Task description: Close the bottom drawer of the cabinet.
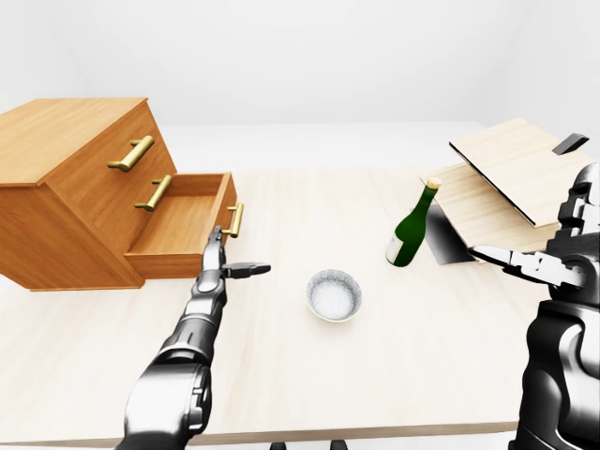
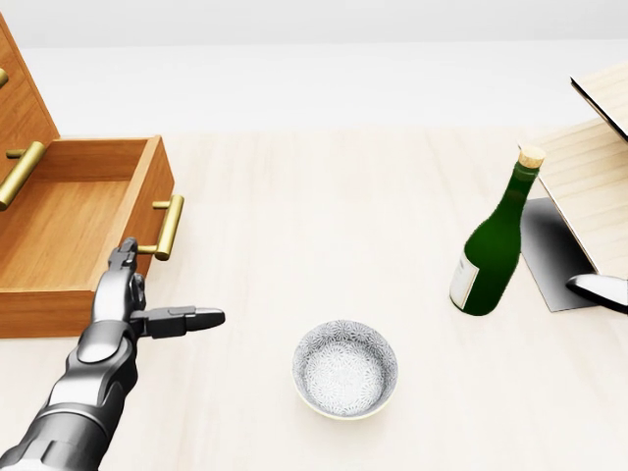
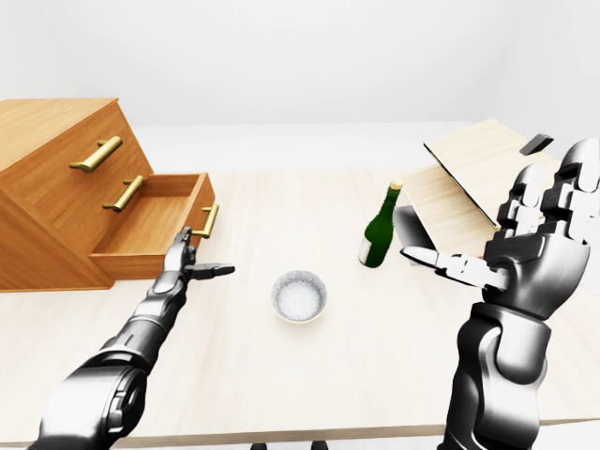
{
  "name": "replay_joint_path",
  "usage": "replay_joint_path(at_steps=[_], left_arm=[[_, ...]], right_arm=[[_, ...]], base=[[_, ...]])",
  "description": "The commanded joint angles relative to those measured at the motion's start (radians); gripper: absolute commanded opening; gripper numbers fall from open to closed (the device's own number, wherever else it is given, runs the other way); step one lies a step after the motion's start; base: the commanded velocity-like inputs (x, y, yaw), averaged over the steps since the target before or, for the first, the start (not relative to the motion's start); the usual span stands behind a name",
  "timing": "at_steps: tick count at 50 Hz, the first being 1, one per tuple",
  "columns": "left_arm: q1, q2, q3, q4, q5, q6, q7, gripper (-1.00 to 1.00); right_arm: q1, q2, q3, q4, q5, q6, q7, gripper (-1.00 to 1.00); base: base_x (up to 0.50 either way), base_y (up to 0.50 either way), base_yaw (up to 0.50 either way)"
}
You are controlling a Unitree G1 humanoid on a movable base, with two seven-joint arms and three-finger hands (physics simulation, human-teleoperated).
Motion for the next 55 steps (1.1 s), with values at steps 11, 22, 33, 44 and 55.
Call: replay_joint_path(at_steps=[11, 22, 33, 44, 55], left_arm=[[-0.020, 0.051, 0.029, 0.027, -0.035, 0.000, 0.033, 1.00], [-0.014, 0.069, 0.034, 0.045, -0.018, 0.000, 0.066, 1.00], [0.000, 0.098, 0.050, 0.060, -0.032, 0.000, 0.095, 1.00], [0.008, 0.117, 0.065, 0.080, -0.048, 0.000, 0.144, 1.00], [0.002, 0.142, 0.081, 0.082, -0.071, 0.000, 0.216, 1.00]], right_arm=[[-0.004, -0.003, -0.002, 0.002, -0.001, 0.000, -0.002, 1.00], [-0.003, -0.003, -0.003, 0.002, 0.001, 0.000, -0.002, 1.00], [0.000, -0.002, -0.006, 0.005, 0.006, 0.000, -0.001, 1.00], [-0.001, -0.001, 0.000, -0.003, 0.008, 0.000, -0.002, 1.00], [-0.002, -0.002, -0.004, -0.005, 0.011, 0.000, -0.003, 1.00]], base=[[0.00, 0.00, 0.00], [0.00, 0.00, 0.00], [0.00, 0.00, 0.00], [0.00, 0.00, 0.00], [0.00, 0.00, 0.00]])
